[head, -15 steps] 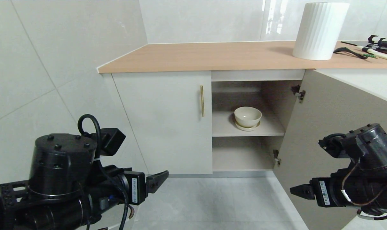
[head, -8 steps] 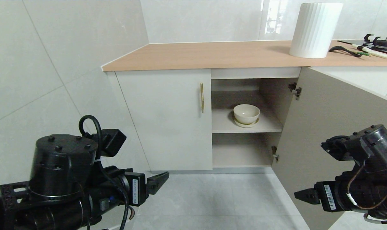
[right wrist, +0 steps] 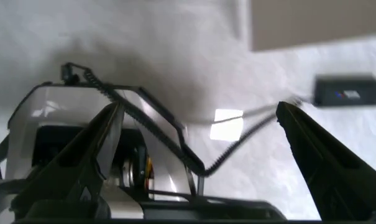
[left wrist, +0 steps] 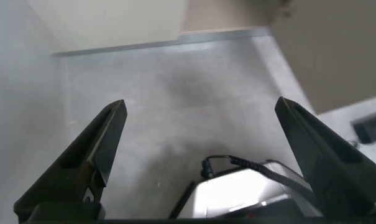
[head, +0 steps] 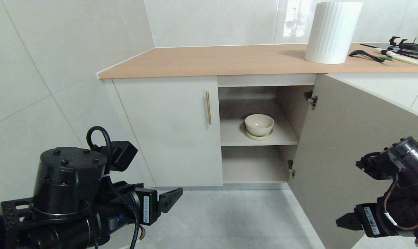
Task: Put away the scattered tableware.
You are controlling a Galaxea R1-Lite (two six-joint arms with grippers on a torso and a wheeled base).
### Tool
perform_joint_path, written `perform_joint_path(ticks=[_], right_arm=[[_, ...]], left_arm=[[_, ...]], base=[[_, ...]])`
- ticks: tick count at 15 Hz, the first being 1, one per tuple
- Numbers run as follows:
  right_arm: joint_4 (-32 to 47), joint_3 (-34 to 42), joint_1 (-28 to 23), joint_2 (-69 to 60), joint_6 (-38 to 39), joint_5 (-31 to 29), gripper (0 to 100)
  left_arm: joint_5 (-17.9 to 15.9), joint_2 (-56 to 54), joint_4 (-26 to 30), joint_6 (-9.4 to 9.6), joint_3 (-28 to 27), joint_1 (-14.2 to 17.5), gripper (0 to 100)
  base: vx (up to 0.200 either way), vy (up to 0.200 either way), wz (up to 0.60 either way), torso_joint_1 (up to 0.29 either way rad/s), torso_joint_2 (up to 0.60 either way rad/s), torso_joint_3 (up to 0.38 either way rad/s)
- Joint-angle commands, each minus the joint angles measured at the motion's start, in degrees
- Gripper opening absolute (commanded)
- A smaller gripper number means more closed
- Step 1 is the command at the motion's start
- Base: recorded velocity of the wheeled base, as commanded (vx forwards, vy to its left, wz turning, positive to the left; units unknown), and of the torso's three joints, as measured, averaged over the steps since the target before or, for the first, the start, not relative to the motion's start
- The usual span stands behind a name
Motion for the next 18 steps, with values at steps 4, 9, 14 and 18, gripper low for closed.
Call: perform_joint_path(ticks=[4, 9, 14, 18], right_arm=[[4.78, -1.01, -6.20, 0.54, 0.03, 0.01, 100], [6.01, -4.00, -17.63, -0.34, -3.83, -1.31, 100], [5.22, -6.54, -28.62, 0.54, -8.32, -1.04, 100], [-8.76, -4.26, -27.91, 6.25, -4.27, -0.78, 100]], left_arm=[[0.08, 0.01, 0.03, -0.03, 0.01, 0.10, 100], [0.08, -0.25, 0.03, -0.03, 0.10, 0.10, 100], [0.08, -0.25, 0.03, -0.03, 0.10, 0.10, 100], [0.08, -0.25, 0.03, -0.03, 0.10, 0.10, 100]], base=[[0.000, -0.200, 0.00, 0.002, 0.00, 0.000], [0.000, -0.200, 0.00, 0.005, 0.01, 0.003], [0.000, -0.080, 0.00, 0.001, 0.00, 0.001], [0.000, 0.000, 0.00, 0.000, 0.00, 0.000]])
